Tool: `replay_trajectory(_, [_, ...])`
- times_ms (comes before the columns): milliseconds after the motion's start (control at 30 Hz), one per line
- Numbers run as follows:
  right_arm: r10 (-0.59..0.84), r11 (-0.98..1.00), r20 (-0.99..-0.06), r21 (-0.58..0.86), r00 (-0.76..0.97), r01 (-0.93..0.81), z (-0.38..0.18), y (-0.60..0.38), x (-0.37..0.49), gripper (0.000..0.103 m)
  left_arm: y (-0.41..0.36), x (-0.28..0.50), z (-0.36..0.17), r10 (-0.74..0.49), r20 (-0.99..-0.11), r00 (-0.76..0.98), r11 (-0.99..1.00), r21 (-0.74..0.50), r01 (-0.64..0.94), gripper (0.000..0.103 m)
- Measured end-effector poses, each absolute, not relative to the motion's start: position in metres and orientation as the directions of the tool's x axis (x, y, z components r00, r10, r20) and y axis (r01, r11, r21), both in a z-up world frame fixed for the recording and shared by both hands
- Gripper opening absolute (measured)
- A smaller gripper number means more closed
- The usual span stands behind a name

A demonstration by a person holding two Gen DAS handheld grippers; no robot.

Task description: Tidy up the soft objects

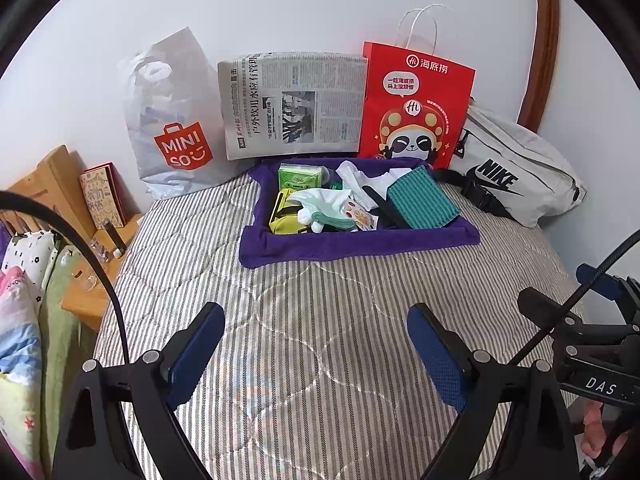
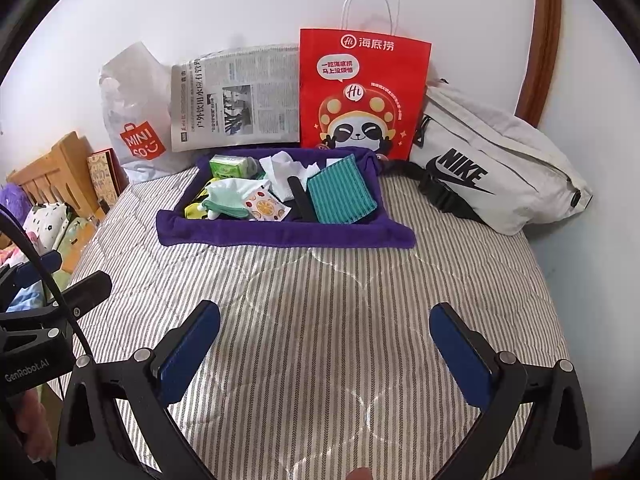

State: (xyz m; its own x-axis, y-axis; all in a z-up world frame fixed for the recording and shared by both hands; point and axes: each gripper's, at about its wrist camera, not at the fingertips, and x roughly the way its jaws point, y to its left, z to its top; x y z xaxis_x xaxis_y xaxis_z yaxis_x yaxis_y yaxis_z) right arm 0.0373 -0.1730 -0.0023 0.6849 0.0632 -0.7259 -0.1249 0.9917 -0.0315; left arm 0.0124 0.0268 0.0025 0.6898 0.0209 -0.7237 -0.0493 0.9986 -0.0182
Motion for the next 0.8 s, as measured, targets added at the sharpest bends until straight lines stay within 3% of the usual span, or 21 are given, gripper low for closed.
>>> replay_trajectory(800, [0.057, 0.992, -0.73, -0.034, 0.682, -0.118, -0.0015, -0.1718, 0.0356, 0.103, 0.0256, 0.0112, 0.0033, 0.019, -0.722, 0.692, 0.999, -0.02, -0.049, 0.093])
